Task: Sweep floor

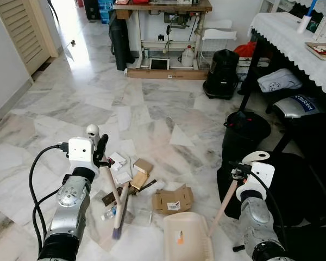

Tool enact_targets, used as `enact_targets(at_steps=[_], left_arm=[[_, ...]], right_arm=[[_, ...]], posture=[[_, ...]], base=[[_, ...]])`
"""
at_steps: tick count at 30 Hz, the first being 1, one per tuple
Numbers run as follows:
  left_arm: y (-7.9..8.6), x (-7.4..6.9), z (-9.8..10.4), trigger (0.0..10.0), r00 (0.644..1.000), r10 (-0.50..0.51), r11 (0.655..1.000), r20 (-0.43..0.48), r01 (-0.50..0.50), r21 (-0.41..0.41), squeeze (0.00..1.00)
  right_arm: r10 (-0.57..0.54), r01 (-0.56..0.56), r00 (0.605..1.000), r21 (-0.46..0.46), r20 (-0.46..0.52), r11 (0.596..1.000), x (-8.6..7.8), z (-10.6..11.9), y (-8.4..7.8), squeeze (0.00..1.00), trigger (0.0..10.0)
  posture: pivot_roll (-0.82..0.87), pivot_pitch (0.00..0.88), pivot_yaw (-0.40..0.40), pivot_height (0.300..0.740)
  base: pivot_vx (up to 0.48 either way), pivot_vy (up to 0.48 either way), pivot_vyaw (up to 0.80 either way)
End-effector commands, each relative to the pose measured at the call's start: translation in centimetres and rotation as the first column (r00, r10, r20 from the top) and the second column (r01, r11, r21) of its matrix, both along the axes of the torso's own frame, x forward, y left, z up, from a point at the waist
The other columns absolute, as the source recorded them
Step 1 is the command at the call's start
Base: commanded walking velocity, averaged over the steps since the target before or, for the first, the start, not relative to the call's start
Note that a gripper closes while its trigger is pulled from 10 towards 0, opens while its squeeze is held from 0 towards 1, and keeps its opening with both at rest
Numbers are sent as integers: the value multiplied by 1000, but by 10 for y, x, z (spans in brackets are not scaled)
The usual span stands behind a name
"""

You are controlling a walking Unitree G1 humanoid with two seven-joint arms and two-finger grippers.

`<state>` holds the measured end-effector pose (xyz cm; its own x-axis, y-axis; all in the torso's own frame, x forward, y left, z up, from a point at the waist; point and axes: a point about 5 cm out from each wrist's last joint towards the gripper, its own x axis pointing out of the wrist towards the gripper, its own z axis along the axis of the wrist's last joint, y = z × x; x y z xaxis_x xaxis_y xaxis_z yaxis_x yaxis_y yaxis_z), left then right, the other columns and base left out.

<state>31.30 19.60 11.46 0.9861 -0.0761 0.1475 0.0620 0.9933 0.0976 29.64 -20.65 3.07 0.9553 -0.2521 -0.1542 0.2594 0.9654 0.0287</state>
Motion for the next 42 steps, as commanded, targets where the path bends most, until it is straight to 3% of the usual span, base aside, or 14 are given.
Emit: enact_targets(at_steps=[1,6,13,42], left_arm=[[1,1,9,10000,999,-15,999,34,14,44,0],[7,-1,4,10000,1000,-23,997,5,23,75,0],[8,-2,-3,10000,999,-31,996,-25,33,88,0],[-16,4,-14,10000,985,-148,988,-88,150,19,0]], right_arm=[[-3,3,1000,-18,29,1000,2,5,-1,0,10000],[-34,33,999,-57,-4,998,1,0,1,0,10000],[-8,7,1000,-39,-27,999,2,-4,9,0,10000],[13,-12,998,14,-62,1000,-2,-14,23,0,10000]], posture=[[-20,0,-5,740],[-6,0,3,740],[0,1,5,740],[15,0,19,740]], base=[[0,0,0],[0,0,0],[0,0,0],[0,0,0]])
